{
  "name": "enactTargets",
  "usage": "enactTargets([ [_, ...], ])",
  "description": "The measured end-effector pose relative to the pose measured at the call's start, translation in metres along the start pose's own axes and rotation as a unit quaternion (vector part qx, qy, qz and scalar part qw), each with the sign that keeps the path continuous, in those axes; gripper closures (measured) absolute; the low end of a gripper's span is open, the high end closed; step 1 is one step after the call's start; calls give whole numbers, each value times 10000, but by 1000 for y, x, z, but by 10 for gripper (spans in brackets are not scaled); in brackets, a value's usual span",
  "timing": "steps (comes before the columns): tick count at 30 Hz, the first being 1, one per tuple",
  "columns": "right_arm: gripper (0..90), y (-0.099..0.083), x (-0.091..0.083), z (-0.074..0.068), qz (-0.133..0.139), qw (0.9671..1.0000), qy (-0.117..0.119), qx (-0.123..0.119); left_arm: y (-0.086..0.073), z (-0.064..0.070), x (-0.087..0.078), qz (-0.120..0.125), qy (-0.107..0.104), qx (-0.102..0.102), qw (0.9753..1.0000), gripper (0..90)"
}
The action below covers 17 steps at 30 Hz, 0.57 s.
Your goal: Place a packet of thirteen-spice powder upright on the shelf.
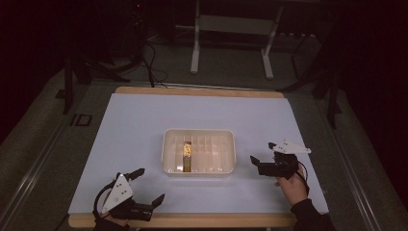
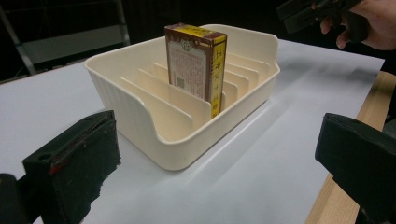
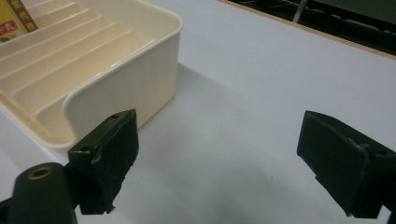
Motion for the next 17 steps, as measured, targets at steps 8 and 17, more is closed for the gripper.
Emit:
enactTargets([
  [8, 128, -1, 1, 3, 59, 9998, -148, -109, -1, 1, 2, -41, -46, 21, 10000, 0],
  [17, 132, -4, 3, 4, 7, 9998, -156, -105, 0, 0, 2, -13, -23, 13, 10000, 0],
])
Point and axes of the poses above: each handheld gripper's, and its own axes: x roughly forward along the jaws, y roughly out of its top, z roughly to its right, the point moved 10 cm from there along x, roughly forward along the jaws, and after that the axes turned 8 degrees about y, right-handed, at the moved point
